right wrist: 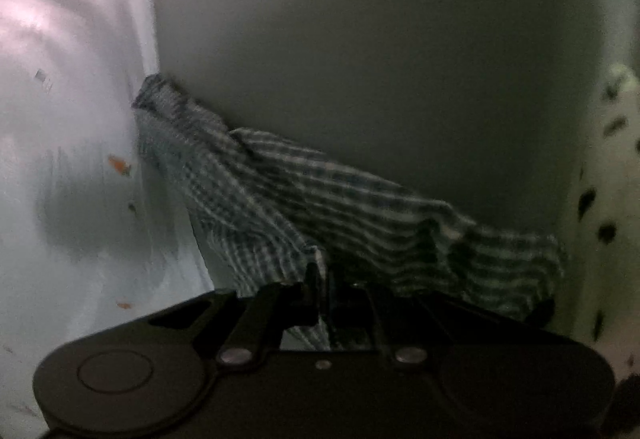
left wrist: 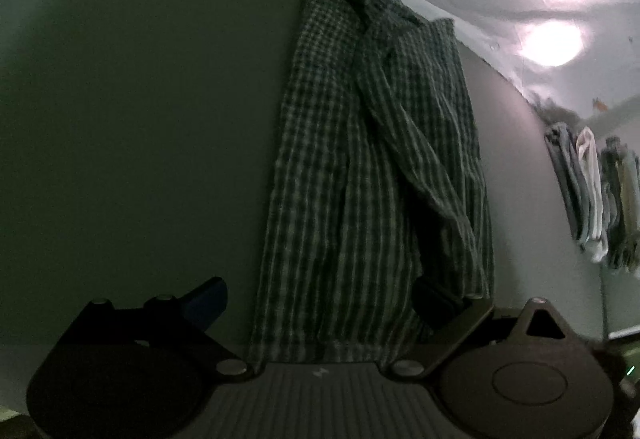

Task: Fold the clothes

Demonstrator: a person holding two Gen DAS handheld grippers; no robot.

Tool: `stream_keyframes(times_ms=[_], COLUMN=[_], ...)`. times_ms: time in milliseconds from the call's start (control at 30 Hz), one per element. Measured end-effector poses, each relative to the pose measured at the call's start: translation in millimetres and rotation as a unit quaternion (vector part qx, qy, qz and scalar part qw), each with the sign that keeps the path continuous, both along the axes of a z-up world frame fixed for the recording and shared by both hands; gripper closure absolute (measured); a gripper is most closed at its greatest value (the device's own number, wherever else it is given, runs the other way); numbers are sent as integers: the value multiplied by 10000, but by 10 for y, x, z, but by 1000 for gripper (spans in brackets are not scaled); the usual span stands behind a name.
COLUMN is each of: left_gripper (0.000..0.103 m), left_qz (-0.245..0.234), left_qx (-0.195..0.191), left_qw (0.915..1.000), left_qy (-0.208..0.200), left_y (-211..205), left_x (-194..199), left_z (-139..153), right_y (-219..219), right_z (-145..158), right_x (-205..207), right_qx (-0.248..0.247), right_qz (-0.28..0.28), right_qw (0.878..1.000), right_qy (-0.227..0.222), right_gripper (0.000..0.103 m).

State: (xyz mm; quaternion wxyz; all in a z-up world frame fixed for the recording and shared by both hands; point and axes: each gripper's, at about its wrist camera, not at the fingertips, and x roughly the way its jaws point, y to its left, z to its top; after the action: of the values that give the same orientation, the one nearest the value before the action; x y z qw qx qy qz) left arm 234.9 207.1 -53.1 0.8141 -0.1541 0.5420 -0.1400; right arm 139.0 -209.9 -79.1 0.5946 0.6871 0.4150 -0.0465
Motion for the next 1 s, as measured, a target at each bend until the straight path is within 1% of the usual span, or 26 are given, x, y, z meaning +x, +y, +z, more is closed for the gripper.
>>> stream_keyframes(times_ms=[67, 133, 200, 300, 400, 500, 600, 667, 700, 733, 833, 1000], left_gripper=[5, 5, 5, 5, 5, 5, 5, 5, 5, 5, 5, 5], left_qz=[-38, -43, 1, 75, 89, 86, 141, 205, 237, 270, 380, 603], left_qx=[42, 63, 60, 14, 19, 58, 56, 44, 37, 26, -27, -154], left_qw=[10000, 9999, 10000, 10000, 10000, 9999, 9999, 9998, 9997, 9996, 9992, 9979], left_qy=[41, 64, 36, 3, -11, -11, -6, -18, -29, -40, -80, -179], left_y=[17, 48, 46, 54, 45, 29, 25, 34, 40, 44, 53, 68], left_x=[-16, -48, -33, -12, 3, 17, 66, 126, 159, 200, 357, 759], left_z=[-25, -30, -20, -6, 13, 23, 21, 25, 27, 30, 41, 52], right_y=[11, 17, 28, 27, 13, -1, 14, 87, 31, 22, 57, 56], right_z=[86, 148, 198, 312, 450, 589, 714, 772, 784, 796, 826, 828], right_x=[74, 111, 148, 227, 322, 418, 574, 786, 805, 887, 1183, 1720], right_qx=[-400, -654, -872, -1305, -1805, -2299, -2730, -2921, -2959, -2983, -3041, -3082], right_qz=[223, 359, 423, 554, 712, 868, 1115, 1331, 1431, 1512, 1708, 1926], right_qw=[9989, 9972, 9953, 9895, 9796, 9661, 9493, 9382, 9343, 9313, 9233, 9159], right_qy=[-35, -52, -86, -267, -529, -788, -1091, -1295, -1380, -1447, -1610, -1702], right_gripper=[90, 76, 68, 66, 63, 63, 63, 69, 74, 77, 77, 77])
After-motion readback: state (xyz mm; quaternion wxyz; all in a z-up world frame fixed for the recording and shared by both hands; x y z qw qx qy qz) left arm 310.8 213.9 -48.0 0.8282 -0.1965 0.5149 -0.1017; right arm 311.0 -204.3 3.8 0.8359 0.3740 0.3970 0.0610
